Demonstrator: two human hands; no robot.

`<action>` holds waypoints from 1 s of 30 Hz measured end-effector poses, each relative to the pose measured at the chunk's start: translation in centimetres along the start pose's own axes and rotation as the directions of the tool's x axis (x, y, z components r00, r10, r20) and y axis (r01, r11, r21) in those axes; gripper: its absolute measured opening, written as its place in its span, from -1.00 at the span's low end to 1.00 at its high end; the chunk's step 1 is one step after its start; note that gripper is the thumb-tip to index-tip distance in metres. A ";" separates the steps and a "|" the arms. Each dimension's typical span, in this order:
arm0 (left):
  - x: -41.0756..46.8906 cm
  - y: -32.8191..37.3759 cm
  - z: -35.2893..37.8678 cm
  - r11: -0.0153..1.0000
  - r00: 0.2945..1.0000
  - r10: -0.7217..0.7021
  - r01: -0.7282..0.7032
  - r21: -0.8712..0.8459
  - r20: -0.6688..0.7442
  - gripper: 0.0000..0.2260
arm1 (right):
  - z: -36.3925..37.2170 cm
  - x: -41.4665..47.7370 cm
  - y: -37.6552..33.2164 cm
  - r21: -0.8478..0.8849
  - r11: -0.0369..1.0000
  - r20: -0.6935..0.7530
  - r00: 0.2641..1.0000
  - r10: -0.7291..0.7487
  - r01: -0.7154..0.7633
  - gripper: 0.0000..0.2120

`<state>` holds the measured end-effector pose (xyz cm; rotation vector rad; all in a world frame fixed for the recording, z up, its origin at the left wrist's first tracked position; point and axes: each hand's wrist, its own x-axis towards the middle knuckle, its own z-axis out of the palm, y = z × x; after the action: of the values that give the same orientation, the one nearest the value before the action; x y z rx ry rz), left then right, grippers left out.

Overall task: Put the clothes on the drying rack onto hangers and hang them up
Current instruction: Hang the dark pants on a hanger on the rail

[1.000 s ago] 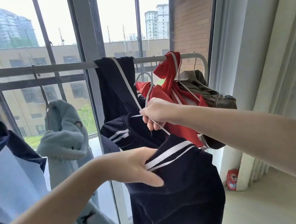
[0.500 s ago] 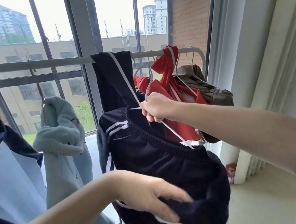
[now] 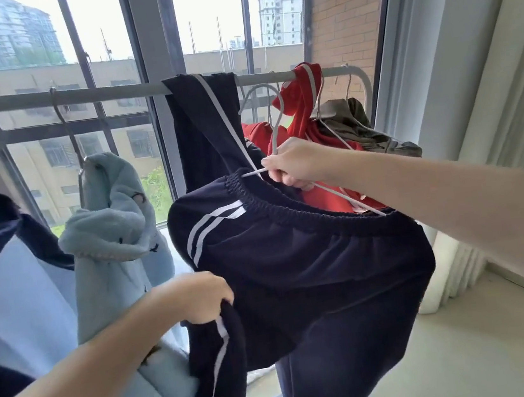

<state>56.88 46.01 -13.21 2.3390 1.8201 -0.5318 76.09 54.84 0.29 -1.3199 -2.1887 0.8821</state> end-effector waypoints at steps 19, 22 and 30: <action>3.3 3.0 -0.7 0.836 0.622 -0.078 -0.385 -0.391 -0.779 -0.63 | -1.2 -1.1 1.4 -0.046 0.998 -0.024 0.998 -0.051 0.050 -0.63; 2.1 1.5 -2.6 0.751 0.395 -0.235 -0.507 -0.424 -0.888 -0.86 | -1.8 -1.3 2.2 -0.227 0.963 -0.091 0.981 -0.169 0.145 -0.61; 0.4 -6.9 -3.4 0.914 0.324 -0.245 -0.237 -0.329 -0.914 -0.83 | -2.7 -2.7 4.6 -0.203 0.941 0.191 0.954 -0.231 0.269 -0.59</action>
<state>50.96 49.25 -9.45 2.4087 1.9036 1.5096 81.85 54.79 -1.20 -1.0604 -2.5821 0.6783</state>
